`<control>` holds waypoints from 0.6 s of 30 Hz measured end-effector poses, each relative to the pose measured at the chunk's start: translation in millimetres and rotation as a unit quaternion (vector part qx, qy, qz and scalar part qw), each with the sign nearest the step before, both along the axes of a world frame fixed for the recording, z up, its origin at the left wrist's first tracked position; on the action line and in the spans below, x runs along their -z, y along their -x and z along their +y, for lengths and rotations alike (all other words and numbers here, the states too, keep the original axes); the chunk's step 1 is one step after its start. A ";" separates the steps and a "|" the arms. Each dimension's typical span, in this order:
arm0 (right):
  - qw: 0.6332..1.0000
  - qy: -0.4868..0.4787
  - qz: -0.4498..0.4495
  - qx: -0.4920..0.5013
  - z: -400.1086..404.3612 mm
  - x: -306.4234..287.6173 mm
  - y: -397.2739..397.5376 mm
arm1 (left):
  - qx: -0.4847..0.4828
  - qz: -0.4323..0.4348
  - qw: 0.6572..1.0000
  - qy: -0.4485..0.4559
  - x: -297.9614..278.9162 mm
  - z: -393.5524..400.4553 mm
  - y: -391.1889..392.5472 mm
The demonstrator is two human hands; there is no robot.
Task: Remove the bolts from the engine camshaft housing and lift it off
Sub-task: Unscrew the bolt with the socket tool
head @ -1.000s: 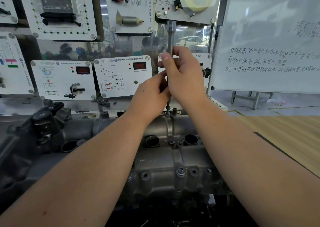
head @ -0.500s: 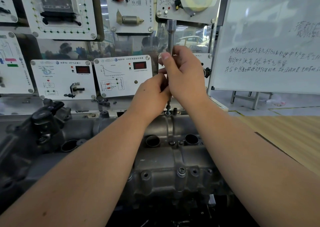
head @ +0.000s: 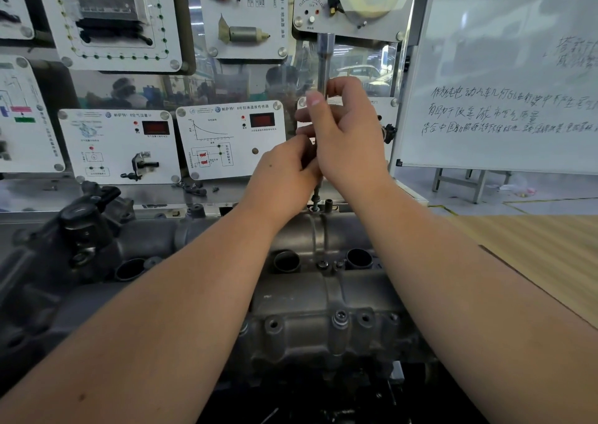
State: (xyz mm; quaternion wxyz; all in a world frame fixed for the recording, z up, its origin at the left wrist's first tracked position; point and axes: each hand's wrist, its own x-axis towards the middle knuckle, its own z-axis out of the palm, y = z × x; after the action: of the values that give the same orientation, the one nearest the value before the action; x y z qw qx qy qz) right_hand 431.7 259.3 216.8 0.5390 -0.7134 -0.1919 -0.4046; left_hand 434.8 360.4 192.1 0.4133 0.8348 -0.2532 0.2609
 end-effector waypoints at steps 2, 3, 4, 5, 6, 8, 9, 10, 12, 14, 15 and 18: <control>1.000 0.001 -0.010 0.011 -0.6 -1.2 0.6 | 0.001 -0.003 1.000 0.004 1.5 -0.4 0.2; 1.000 0.001 -0.011 0.013 -0.3 -2.1 1.9 | 0.002 -0.005 1.000 0.009 2.6 -0.7 -0.4; 1.000 0.004 -0.009 0.014 -0.2 -2.9 2.5 | 0.003 -0.006 1.000 0.014 3.5 -0.9 -0.3; 1.000 0.004 -0.009 0.015 -0.1 -3.4 2.7 | 0.006 -0.005 1.000 0.018 4.2 -1.3 0.3; 1.000 0.001 -0.006 0.015 -0.5 -3.6 2.8 | 0.012 -0.003 1.000 0.020 4.5 -1.7 0.6; 1.000 -0.003 0.001 0.018 -0.2 -4.3 2.7 | 0.015 -0.003 1.000 0.017 3.4 -1.8 0.5; 1.000 -0.006 0.004 0.019 0.5 -4.3 2.1 | 0.011 -0.007 1.000 0.014 2.5 -1.3 0.2; 1.000 -0.007 0.005 0.015 1.5 -4.1 2.1 | 0.004 -0.009 1.000 0.012 1.7 -0.7 -0.3; 1.000 -0.010 0.010 0.010 2.6 -3.1 2.0 | -0.003 -0.004 1.000 0.012 0.9 0.1 -2.2; 1.000 -0.014 0.014 0.004 1.7 -1.6 2.1 | -0.001 0.006 1.000 0.012 0.8 -0.1 -3.0; 1.000 -0.013 0.009 0.003 0.6 -1.3 1.2 | 0.002 0.006 1.000 0.014 1.2 0.0 -3.5; 1.000 -0.017 -0.006 0.018 -1.3 -2.2 -0.3 | 0.008 0.000 1.000 0.018 2.3 -0.6 -4.3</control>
State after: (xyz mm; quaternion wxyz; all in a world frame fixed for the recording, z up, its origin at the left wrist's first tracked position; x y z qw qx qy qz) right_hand 432.0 258.0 219.0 0.5425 -0.7051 -0.1750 -0.4218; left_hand 439.1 359.8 189.8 0.4304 0.8252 -0.2549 0.2622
